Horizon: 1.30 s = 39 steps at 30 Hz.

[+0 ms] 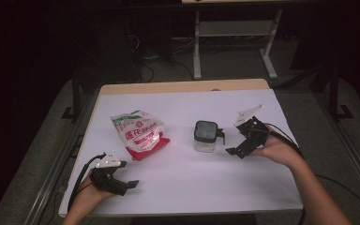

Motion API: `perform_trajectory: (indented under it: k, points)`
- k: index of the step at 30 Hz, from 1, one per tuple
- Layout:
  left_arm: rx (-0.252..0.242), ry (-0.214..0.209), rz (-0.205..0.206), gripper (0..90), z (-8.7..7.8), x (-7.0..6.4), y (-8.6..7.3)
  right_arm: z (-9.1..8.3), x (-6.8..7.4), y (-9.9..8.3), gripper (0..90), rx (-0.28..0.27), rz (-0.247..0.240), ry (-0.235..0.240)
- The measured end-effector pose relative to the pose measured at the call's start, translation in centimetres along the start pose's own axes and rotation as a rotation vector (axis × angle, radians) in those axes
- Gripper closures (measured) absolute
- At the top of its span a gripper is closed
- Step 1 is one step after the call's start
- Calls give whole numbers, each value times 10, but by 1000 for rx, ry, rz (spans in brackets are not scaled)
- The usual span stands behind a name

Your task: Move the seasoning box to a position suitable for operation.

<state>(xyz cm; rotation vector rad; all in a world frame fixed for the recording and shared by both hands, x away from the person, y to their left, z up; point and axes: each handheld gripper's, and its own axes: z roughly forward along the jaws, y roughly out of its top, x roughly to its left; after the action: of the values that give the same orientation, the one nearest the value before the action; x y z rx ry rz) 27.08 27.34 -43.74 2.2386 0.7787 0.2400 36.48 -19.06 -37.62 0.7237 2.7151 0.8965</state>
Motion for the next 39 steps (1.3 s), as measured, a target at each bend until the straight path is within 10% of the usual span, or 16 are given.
perform_trajectory:
  k: [39]
  points:
    - [11,-22,10,111,1,-1,-1,20,-4,79,0,192,-173,35]
